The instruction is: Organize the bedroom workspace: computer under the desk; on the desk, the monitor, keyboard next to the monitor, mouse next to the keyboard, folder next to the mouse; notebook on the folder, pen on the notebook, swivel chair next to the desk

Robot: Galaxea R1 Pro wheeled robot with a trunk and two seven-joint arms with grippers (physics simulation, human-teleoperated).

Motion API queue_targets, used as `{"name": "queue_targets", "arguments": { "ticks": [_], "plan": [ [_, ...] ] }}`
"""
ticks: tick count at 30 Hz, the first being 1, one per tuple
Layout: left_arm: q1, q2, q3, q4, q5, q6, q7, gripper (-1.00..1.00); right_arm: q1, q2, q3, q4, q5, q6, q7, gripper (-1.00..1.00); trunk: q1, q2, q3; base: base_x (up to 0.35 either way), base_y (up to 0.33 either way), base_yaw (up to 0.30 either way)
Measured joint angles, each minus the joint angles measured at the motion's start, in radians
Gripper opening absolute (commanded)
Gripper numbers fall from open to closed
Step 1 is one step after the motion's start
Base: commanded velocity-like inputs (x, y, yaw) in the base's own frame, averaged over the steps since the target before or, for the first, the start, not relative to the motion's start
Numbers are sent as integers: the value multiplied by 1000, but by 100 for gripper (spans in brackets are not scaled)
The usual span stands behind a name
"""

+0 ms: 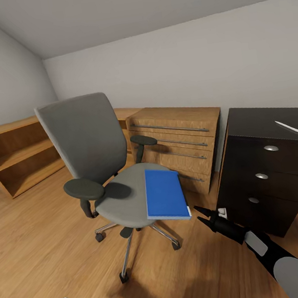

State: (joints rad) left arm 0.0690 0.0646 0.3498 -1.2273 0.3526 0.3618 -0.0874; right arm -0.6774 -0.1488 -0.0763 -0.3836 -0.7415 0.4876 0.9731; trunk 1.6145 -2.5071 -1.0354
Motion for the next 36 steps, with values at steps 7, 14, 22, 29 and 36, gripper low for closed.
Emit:
{"name": "queue_targets", "arguments": {
  "ticks": [7,14,22,29,36],
  "plan": [
    [0,0,0,0,0,0,1,100,0,0,-1,0,0,0,0,100,0,0,0,0,0,0],
    [0,0,0,0,0,0,0,100,0,0,-1,0,0,0,-1,100,0,0,0,5,0,0],
    [0,0,1,1,1,0,-2,100,0,0,-1,0,0,0,-1,100,0,0,0,137,0,0],
    [0,0,1,1,1,0,-1,100,0,1,-1,1,0,0,-1,100,0,0,0,58,0,0],
    [0,0,1,2,2,0,1,100,0,1,-2,1,0,0,-2,100,0,0,0,12,0,0]
  ]
}}
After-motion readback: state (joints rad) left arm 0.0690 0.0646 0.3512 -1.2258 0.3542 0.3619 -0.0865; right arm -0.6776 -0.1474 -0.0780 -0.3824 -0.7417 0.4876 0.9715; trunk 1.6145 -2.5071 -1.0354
